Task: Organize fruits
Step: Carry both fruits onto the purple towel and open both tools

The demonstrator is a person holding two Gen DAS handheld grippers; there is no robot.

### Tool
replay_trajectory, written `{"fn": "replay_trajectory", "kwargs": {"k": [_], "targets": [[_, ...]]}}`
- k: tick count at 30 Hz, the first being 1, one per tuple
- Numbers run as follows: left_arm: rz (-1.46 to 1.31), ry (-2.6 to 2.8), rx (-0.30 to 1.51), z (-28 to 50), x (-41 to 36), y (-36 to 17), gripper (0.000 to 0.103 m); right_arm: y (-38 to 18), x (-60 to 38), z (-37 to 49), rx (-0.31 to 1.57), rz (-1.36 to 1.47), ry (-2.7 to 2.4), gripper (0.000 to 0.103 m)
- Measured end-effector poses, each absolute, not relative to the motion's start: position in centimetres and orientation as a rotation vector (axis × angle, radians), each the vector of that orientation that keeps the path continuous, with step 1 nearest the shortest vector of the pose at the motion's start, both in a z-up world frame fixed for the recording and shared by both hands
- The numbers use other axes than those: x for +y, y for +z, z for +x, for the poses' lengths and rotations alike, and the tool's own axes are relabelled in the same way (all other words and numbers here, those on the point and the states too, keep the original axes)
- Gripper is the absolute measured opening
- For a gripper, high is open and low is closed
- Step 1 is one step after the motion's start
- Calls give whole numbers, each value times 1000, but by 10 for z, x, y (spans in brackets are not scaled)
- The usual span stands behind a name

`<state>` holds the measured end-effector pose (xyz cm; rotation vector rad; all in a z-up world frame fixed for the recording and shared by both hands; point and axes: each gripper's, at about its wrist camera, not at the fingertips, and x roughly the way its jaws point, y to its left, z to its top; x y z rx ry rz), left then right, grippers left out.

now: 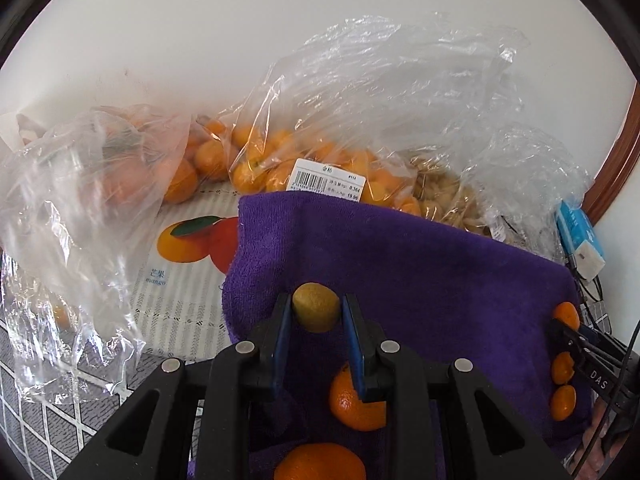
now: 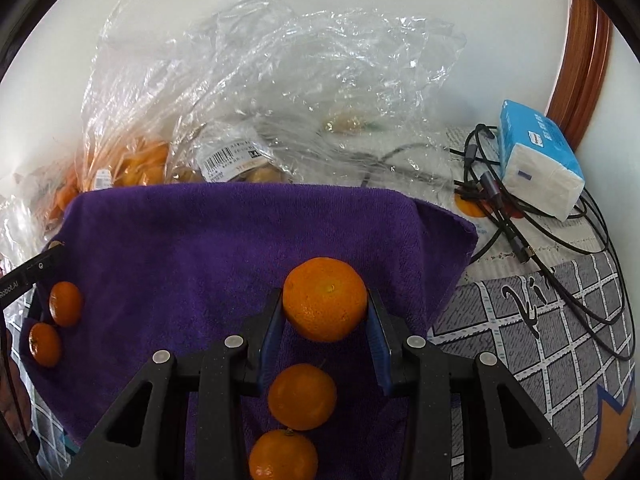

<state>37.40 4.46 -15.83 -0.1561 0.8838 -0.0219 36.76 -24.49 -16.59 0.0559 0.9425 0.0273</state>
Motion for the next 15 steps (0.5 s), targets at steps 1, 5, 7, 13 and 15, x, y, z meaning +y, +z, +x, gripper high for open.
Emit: {"fn": "replay_trajectory", "kwargs": {"k": [1,5,7,13,15], "targets": [[-156,-25,887,375,44,-159,24,-166,-245,368,948,56,33,39],[-130,-18,900,378,38,-163,24,-170,-240,370,964,13,27,39],[-122,-23,911,379,36,-166,24,-173,-237,369,969,-4,25,39],[-85,-18,890,378,31,-168,24,-170,-235,364,957,-17,19,44],[-85,-23,893,379,30,-168,26,-165,-236,358,940,13,27,50]]}}
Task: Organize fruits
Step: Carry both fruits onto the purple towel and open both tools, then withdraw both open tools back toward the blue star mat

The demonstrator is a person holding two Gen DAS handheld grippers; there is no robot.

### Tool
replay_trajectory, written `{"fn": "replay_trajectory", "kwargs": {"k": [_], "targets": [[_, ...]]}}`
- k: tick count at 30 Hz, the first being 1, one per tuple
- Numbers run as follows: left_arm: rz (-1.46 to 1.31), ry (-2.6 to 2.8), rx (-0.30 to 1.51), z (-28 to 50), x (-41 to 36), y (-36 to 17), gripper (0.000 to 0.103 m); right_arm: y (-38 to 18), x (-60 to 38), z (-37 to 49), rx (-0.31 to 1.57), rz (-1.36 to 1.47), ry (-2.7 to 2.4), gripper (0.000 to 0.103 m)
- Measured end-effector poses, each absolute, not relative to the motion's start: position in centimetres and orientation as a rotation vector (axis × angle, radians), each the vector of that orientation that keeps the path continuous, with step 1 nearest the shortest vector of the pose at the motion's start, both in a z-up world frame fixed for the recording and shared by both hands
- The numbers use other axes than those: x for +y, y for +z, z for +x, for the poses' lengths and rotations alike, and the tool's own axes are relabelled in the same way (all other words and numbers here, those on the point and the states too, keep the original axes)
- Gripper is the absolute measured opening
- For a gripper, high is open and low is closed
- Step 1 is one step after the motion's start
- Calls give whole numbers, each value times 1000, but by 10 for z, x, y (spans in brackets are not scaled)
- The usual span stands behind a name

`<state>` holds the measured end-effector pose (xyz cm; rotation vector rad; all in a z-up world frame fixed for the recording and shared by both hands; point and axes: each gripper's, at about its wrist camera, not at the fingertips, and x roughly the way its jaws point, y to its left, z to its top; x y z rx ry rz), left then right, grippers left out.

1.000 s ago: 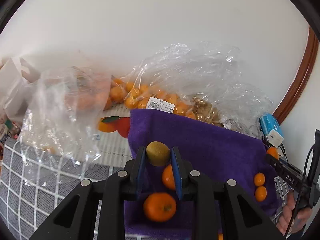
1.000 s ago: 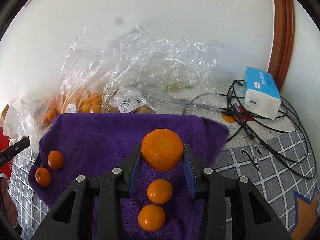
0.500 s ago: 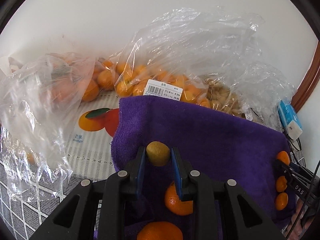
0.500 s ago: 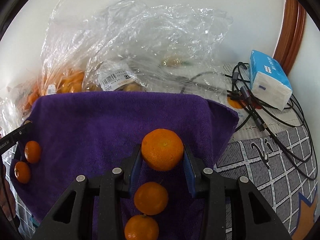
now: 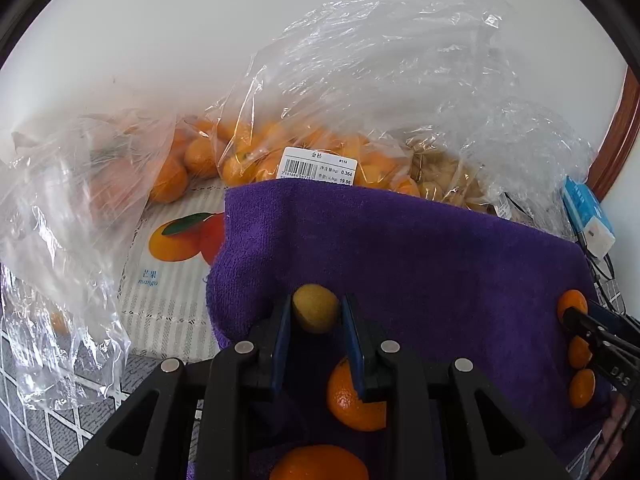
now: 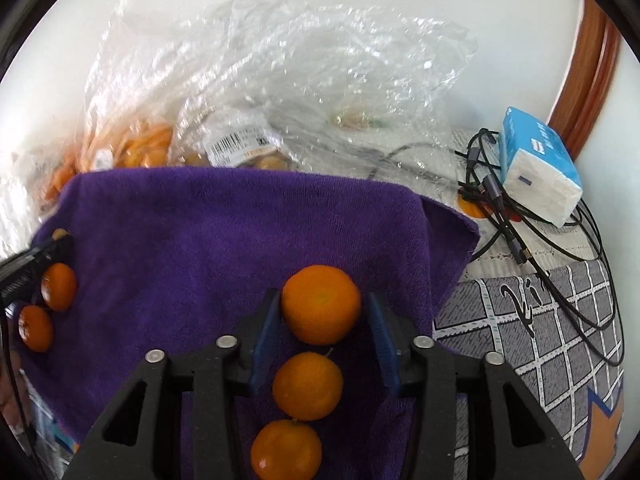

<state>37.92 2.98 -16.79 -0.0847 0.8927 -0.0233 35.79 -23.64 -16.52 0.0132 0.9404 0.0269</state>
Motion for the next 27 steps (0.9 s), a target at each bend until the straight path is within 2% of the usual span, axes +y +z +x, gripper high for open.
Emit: {"fn": "replay_trajectory", "kwargs": {"k": [3,7,15,22,27], "targets": [[-103,-40,895,378,29,-165,34,-155,-237,348,915,49,26,62],[-92,-64,851,368,24,-145,44,-138,-235,327,868,47,1,68],[-39,-138,710,323,15,-92,59,-112,-241,272,798,50,-37,71],[-31,-64,732,275,57,-102,59,-108,-255,236,784,119,-109,71],[-80,-20,779,234,93,-132,59,-113,-241,212,776,93,-81,71]]}}
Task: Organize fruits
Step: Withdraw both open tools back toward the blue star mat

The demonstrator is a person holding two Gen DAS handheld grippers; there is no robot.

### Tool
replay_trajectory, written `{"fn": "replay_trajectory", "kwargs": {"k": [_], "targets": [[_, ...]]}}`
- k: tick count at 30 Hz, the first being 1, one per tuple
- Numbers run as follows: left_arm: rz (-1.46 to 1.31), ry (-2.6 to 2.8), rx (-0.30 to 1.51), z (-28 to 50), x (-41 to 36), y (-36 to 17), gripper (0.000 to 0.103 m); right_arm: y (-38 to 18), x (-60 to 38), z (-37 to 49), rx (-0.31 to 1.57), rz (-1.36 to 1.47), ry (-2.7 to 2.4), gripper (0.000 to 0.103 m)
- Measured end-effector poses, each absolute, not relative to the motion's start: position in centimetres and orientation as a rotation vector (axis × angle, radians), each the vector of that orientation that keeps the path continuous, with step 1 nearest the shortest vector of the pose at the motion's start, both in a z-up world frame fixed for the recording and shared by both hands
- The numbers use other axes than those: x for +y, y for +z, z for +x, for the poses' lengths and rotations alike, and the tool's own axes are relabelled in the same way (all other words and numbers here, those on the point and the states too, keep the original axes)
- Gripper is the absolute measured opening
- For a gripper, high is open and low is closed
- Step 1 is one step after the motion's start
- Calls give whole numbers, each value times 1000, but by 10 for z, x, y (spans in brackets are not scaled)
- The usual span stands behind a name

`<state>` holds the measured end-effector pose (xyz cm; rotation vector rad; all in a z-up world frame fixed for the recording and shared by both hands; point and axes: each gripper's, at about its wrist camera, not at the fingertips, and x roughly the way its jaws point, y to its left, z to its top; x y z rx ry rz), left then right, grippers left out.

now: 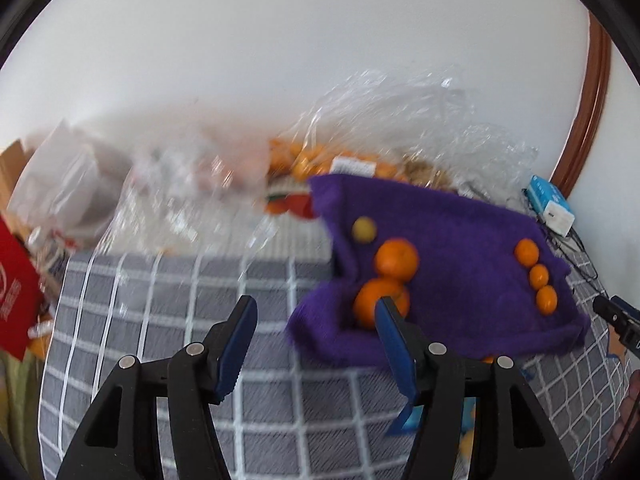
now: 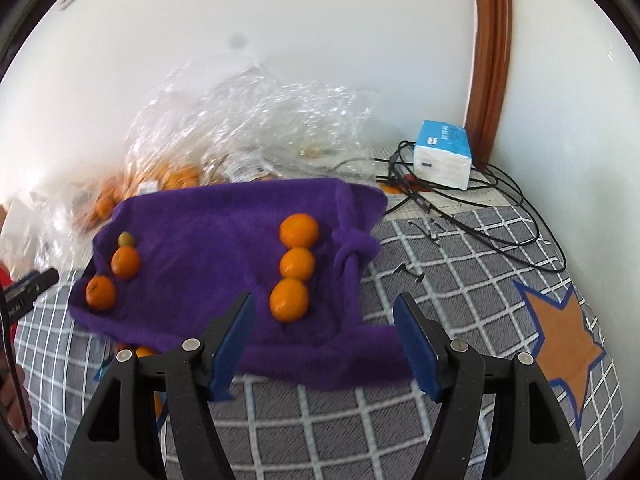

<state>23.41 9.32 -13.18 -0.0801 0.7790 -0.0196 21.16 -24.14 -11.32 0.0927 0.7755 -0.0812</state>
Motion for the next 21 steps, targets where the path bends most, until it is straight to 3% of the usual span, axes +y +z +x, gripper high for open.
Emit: {"fn": "replay_trajectory", "kwargs": {"k": [13,21], "targets": [[-144,75,857,171,157,-189,59,-138,-192,166,826,6,2,70],[-208,102,812,161,172,-192,59,-145,-167,163,858,9,65,71]]}}
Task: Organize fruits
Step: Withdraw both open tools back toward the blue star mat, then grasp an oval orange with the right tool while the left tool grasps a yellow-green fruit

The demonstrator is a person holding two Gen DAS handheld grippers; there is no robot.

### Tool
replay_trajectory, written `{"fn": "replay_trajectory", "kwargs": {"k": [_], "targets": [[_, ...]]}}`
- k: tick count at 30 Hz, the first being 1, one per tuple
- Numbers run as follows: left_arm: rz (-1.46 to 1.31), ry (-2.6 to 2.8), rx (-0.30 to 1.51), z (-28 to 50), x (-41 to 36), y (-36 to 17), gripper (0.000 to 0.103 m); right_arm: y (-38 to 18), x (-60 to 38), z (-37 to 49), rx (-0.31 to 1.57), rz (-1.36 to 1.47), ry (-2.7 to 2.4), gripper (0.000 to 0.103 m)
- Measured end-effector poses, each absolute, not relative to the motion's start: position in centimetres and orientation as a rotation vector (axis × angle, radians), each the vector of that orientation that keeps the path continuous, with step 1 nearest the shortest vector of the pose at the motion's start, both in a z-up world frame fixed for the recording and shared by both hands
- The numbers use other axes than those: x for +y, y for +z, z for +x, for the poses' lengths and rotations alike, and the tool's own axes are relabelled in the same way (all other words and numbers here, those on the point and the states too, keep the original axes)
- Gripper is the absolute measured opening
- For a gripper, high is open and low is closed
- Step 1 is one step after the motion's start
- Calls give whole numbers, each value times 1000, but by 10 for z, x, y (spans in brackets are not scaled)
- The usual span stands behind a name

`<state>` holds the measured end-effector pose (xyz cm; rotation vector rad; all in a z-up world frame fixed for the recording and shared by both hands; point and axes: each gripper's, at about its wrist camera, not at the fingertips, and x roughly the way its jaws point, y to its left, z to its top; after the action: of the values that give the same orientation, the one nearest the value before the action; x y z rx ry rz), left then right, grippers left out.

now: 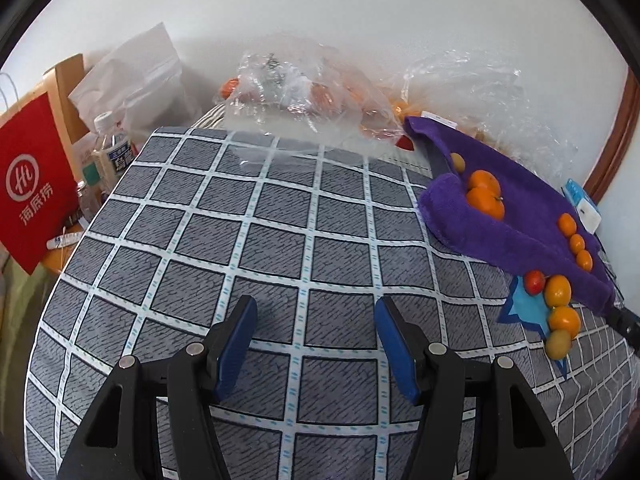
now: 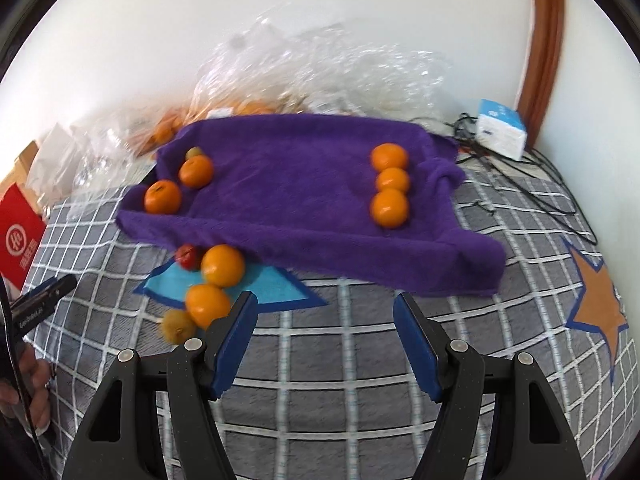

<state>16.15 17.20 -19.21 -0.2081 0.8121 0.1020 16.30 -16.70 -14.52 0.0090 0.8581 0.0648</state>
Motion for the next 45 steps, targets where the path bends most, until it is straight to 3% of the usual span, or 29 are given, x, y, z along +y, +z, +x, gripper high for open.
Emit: {"fn": "replay_trajectory", "kwargs": {"k": [5,11,18,20,21,30,37,45], "targets": [[-215,98,803,161,173,-192,59,-150,-144,161,839,-1,121,68],[-216,100,799,160,174,-191,59,-161,-127,171,864,29,197,52],[-208,92,797,159,172,-191,59,-179,-117,186,924,119,279,51],[-197,90,796,159,169,-190,59,-184,-115,189,946,127,288,45],[-191,87,796,159,168,-190,59,-185,-114,190,952,125,298,31],[-129,50,767,154,155,-184,59,-169,-165,153,860,53,168,32],[-152,64,793,153,157,-185,59,-193,-213,137,889,101,70,32],[-151,-5,831,124,110,-183,53,-186,-218,127,832,83,89,32]]}}
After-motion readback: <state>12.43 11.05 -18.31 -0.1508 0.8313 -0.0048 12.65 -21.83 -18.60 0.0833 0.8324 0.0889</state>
